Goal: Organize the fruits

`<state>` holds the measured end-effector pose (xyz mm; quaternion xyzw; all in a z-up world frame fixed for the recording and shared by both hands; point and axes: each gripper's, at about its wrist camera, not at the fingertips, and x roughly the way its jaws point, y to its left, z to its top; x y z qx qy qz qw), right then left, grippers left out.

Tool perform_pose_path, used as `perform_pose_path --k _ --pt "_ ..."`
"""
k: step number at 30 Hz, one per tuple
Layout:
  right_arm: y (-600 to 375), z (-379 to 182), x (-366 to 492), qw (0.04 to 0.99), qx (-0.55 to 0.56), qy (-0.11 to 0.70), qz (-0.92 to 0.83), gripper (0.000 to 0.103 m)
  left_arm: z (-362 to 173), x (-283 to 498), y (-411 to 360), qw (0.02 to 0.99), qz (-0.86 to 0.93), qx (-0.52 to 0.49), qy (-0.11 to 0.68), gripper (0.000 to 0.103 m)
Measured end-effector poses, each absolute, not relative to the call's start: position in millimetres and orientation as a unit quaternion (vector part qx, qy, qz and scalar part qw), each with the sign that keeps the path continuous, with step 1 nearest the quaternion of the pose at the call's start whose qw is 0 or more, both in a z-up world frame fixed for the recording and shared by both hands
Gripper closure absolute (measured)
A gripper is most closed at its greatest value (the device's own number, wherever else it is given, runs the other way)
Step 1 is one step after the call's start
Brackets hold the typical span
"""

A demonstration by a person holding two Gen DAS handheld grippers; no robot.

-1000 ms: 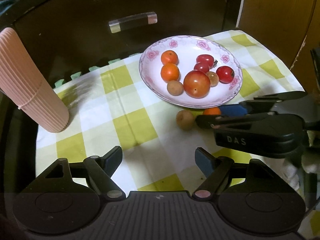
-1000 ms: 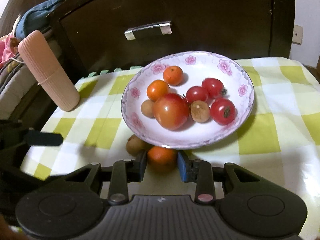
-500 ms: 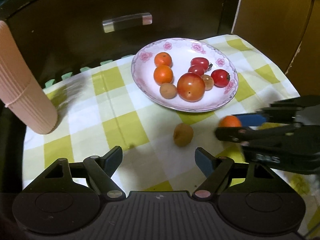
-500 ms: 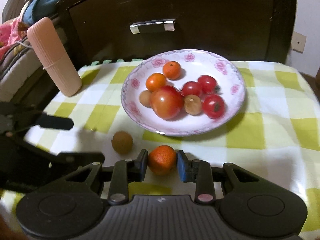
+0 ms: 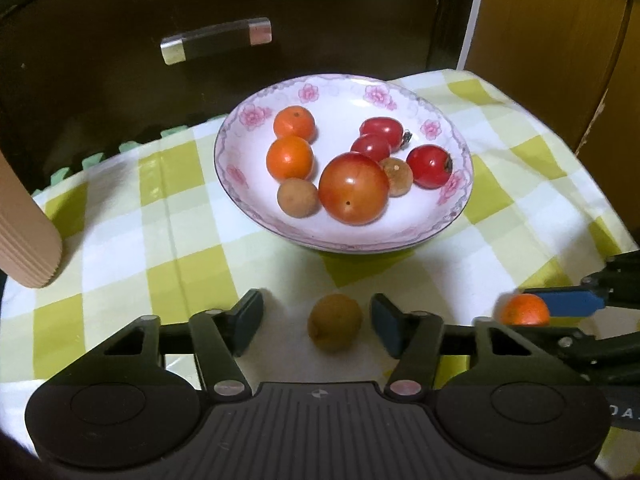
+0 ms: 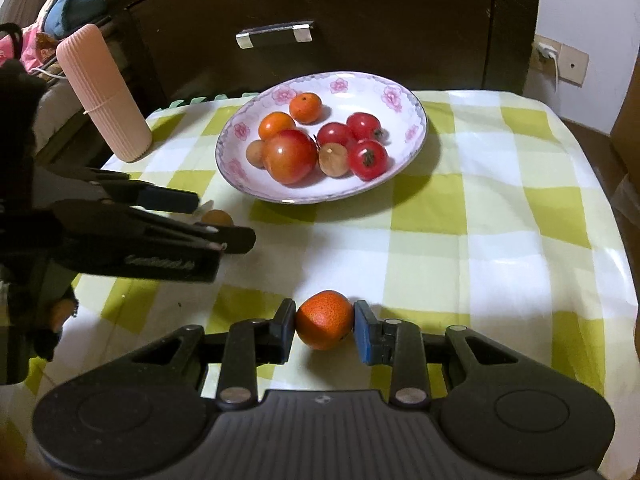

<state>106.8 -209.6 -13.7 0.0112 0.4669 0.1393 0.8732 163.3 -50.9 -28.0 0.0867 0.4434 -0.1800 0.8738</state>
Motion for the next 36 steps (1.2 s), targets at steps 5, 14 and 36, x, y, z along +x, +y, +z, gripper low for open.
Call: perform_pose_path --k 5,14,36 --pt "-212 -17 106 0.873 0.014 0.468 0.138 0.073 -28 154 -52 0.874 -0.175 0.091 0.443 0.052" --pt "-212 -9 92 0.875 0.012 0.469 0.121 0.073 -23 139 -43 0.868 -0.172 0.093 0.457 0.069" --pt "-189 -14 57 0.868 -0.008 0.479 0.134 0.073 -12 100 7 0.86 -0.111 0.075 0.493 0.065"
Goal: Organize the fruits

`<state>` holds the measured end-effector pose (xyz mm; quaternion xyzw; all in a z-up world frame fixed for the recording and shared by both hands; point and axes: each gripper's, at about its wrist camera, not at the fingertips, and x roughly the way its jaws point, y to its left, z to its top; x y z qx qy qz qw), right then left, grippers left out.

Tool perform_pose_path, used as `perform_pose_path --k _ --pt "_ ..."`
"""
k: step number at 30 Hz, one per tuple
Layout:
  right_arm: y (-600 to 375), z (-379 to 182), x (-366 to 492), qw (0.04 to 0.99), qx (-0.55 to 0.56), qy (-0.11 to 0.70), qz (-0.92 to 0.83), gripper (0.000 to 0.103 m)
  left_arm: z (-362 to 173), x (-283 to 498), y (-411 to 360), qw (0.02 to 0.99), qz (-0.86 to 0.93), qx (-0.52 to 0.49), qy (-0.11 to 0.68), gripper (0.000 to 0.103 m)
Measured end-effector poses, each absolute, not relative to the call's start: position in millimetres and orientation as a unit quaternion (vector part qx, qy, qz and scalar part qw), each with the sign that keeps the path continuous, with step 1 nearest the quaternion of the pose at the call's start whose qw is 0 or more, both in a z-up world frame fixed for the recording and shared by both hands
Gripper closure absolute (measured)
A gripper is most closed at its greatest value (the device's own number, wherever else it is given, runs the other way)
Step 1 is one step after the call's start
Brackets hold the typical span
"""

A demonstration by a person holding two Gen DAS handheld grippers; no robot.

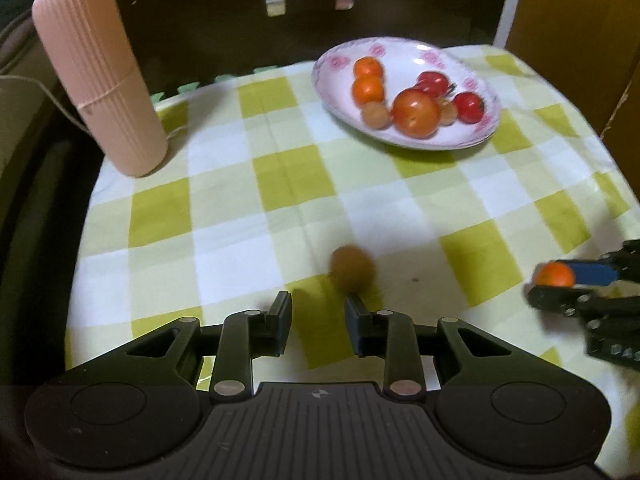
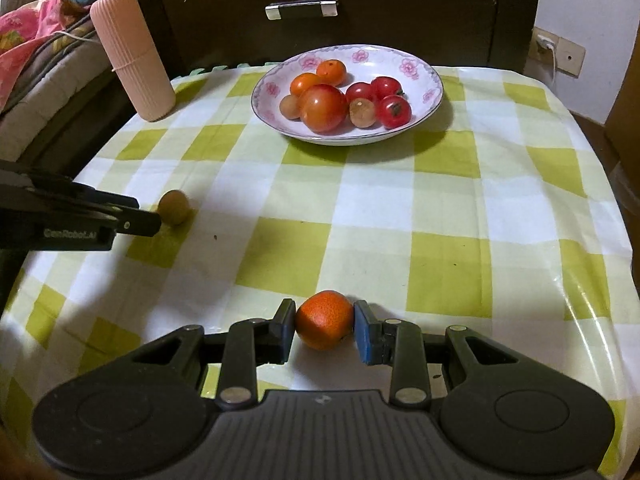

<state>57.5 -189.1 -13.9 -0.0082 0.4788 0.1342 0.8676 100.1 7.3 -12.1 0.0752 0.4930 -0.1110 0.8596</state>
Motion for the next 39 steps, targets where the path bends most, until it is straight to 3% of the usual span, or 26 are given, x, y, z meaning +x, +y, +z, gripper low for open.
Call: perform_pose_path --k 2,5,15,22,30,34,36,39 --pt "-189 -14 58 0.867 -0.006 0.479 0.135 0.073 -8 99 14 0.86 -0.112 0.061 0.494 0.061" --pt "-192 -15 60 0.865 0.0 0.482 0.136 0.073 5 92 27 0.861 -0.113 0.029 0.494 0.041" --pt "-189 -15 57 0.868 -0.011 0.477 0.139 0.072 -1 68 43 0.843 -0.072 0.032 0.533 0.04" --pt "-187 -16 58 0.868 -0.016 0.475 0.142 0.071 -2 87 12 0.861 -0.112 0.037 0.494 0.035" --pt "-186 -15 57 0.869 -0.018 0.474 0.142 0.071 -19 114 -8 0.863 -0.119 0.036 0.489 0.035" --pt "-186 -15 60 0.867 -0.014 0.477 0.143 0.071 -22 119 -12 0.868 -0.111 0.043 0.483 0.041" --pt "-186 -15 61 0.866 -0.012 0.479 0.144 0.071 -22 122 -13 0.869 -0.105 0.049 0.481 0.054" --pt "-188 -15 61 0.865 -0.007 0.48 0.145 0.072 -21 121 -12 0.867 -0.105 0.053 0.484 0.064"
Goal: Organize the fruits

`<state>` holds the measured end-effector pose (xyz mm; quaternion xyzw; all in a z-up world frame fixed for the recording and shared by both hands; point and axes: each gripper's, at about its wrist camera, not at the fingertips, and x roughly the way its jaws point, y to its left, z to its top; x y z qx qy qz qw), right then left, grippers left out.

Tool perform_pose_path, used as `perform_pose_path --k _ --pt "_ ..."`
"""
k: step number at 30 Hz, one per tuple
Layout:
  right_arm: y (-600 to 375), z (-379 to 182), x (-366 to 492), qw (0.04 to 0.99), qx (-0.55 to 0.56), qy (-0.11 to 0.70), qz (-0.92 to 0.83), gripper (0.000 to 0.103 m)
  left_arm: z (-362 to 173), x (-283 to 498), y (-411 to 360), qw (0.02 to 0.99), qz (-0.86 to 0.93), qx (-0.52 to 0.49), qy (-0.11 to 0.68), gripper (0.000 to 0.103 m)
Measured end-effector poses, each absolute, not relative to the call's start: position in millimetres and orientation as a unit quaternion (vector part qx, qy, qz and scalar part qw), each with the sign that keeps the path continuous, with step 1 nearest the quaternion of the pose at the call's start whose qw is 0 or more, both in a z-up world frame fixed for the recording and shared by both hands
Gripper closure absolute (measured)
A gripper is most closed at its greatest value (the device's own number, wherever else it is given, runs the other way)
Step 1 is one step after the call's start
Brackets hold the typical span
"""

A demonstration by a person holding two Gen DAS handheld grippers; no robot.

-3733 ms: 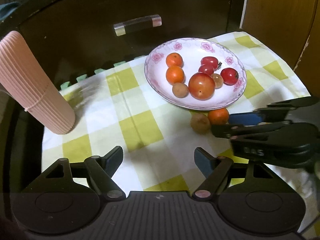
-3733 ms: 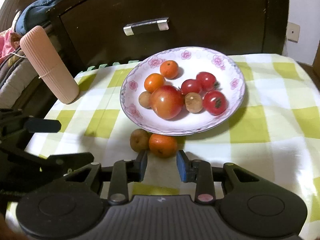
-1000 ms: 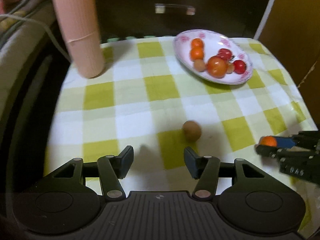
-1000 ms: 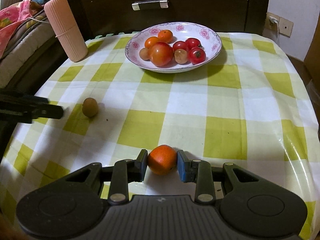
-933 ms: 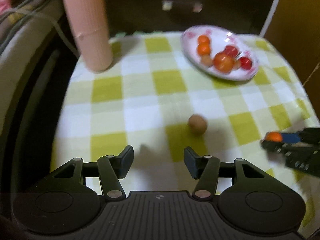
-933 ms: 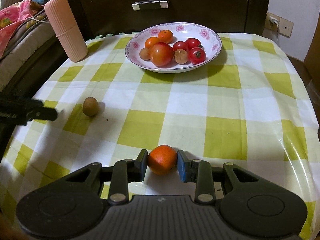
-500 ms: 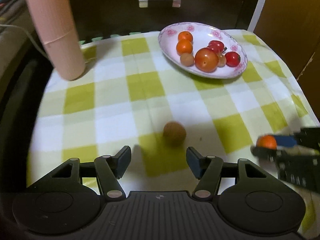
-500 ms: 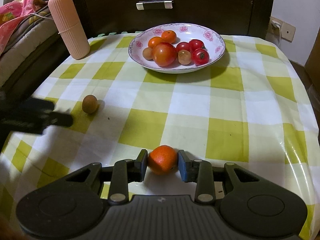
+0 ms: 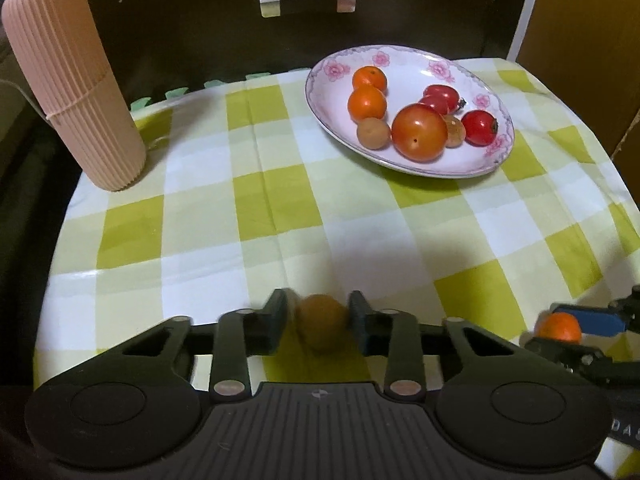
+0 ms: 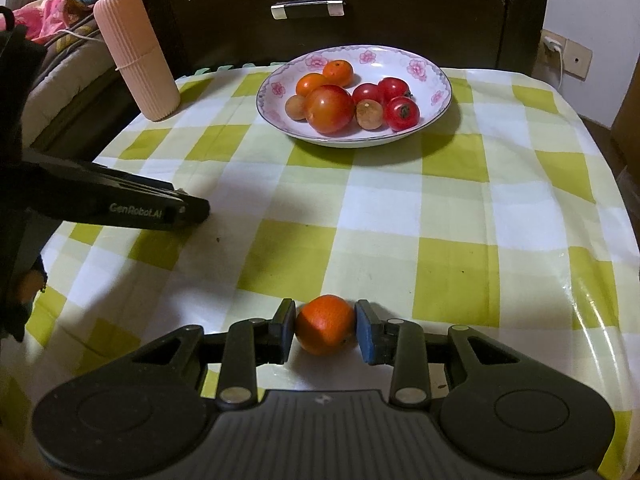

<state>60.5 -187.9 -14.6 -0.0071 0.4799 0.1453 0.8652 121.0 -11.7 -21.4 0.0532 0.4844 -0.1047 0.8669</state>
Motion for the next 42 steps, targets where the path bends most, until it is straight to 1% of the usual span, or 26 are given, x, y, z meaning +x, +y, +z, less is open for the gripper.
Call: perform_pose_path --k 2,6,17,27,39,42 --pt "-189 -14 62 0.864 -0.003 0.482 0.144 0.072 -21 117 -11 0.867 -0.104 0.057 0.484 0.067" --pt "-190 -12 60 0.864 -0.004 0.482 0.142 0.073 -20 110 -14 0.864 -0.107 0.066 0.488 0.068" --pt "-191 16 62 0.883 -0.003 0.449 0.137 0.073 12 104 -5 0.881 -0.119 0.036 0.456 0.068" --pt "-185 39 85 0.898 -0.001 0.421 0.128 0.073 22 112 -11 0.889 -0.136 0.029 0.437 0.068" --pt "-182 39 97 0.899 0.002 0.419 0.126 0.073 28 124 -18 0.893 -0.145 0.031 0.425 0.068" --pt "-184 38 99 0.9 0.005 0.419 0.123 0.073 24 127 -15 0.889 -0.151 0.024 0.432 0.065"
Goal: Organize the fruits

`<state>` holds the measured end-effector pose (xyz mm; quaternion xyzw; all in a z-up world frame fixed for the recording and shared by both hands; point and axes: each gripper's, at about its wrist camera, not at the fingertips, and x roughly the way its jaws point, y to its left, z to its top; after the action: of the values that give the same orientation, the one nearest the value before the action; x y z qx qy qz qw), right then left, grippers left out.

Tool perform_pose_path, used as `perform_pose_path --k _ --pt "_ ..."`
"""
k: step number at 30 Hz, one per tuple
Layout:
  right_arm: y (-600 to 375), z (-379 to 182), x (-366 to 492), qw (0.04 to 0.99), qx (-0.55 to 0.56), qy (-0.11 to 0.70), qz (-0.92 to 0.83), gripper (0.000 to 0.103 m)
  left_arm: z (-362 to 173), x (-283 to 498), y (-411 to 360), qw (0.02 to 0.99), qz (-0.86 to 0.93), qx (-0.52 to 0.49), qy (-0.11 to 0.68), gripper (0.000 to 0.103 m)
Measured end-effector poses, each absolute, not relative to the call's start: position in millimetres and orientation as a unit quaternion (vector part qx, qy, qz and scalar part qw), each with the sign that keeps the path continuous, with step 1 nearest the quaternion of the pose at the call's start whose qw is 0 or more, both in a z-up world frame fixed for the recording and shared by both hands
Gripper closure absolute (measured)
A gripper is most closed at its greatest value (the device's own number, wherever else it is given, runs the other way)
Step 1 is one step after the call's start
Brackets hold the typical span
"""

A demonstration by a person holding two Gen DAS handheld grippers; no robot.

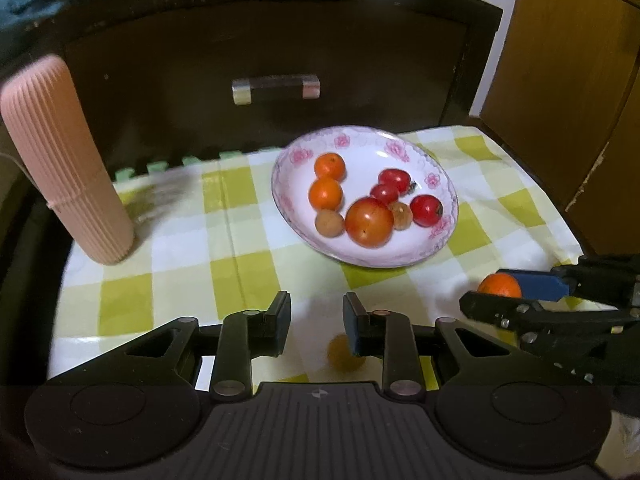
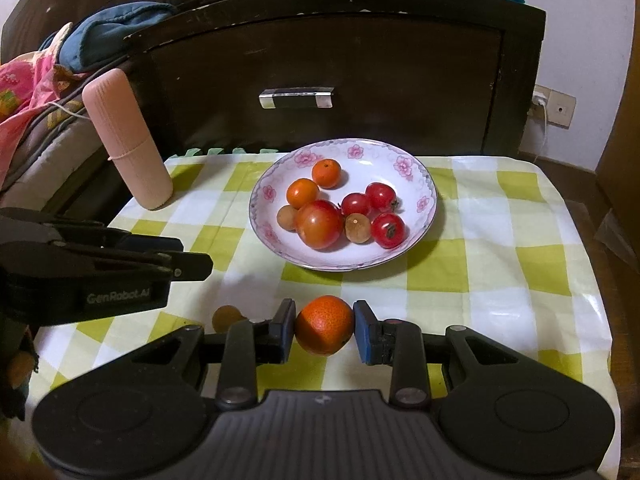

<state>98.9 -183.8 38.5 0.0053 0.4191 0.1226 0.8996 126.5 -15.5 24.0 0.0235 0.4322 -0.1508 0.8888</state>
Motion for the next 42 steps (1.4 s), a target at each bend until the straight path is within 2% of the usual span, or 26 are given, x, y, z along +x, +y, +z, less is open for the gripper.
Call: perform_pose_path --k 4,9,11,13,16,31,35,40,42 --pt "-192 36 98 0.899 0.01 0.424 0.113 0.073 10 132 -16 0.876 -0.155 0.01 0.457 0.062" --pt "-204 29 96 0.895 0.02 0.434 0.102 0.073 -8 136 -30 0.869 -0.148 0.033 0.47 0.043" --pt "-207 27 96 0.893 0.024 0.437 0.102 0.073 -17 139 -32 0.865 -0.143 0.042 0.479 0.044" --pt "-207 26 95 0.893 0.024 0.438 0.104 0.073 -25 138 -30 0.86 -0.139 0.044 0.49 0.049" --pt "-207 24 96 0.891 0.025 0.44 0.106 0.073 -25 130 -32 0.864 -0.136 0.065 0.481 0.05" --pt "-201 25 87 0.889 0.022 0.441 0.121 0.073 -12 91 -16 0.852 -0.141 0.029 0.503 0.035" --pt "-197 23 83 0.887 0.016 0.444 0.126 0.073 -22 87 -23 0.854 -0.129 0.056 0.502 0.04" --pt "-197 23 82 0.887 0.017 0.444 0.13 0.073 -24 92 -20 0.856 -0.127 0.048 0.499 0.04" --pt "-198 22 83 0.886 0.017 0.444 0.129 0.073 -25 89 -24 0.858 -0.127 0.062 0.494 0.044"
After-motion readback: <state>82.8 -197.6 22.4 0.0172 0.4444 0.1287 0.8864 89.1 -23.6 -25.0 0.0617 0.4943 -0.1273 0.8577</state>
